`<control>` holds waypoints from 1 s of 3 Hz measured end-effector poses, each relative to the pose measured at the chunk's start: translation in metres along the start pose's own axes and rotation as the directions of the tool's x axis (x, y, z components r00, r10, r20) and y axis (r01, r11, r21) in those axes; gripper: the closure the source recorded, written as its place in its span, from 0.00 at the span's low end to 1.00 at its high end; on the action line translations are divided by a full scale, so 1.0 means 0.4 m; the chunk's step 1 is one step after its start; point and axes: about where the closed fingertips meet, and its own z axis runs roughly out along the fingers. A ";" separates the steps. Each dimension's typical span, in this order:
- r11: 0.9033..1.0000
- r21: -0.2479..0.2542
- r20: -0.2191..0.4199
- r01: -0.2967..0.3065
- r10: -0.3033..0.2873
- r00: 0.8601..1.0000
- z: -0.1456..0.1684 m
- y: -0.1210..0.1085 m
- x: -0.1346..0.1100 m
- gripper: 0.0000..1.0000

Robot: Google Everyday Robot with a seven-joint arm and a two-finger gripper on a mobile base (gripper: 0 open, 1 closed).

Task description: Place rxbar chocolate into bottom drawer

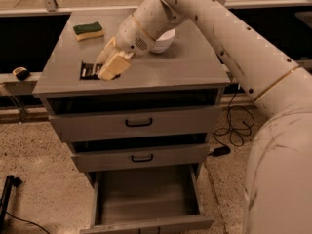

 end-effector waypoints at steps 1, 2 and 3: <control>0.995 -0.018 -0.270 -0.095 0.086 0.959 -0.069 0.087 0.194 1.00; 0.978 0.022 -0.432 -0.205 0.194 0.881 -0.142 0.153 0.379 1.00; 0.980 0.027 -0.426 -0.195 0.188 0.885 -0.129 0.141 0.375 1.00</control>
Offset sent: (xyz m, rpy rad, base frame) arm -0.0429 -0.2630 -0.1166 -0.7181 0.1374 -0.2571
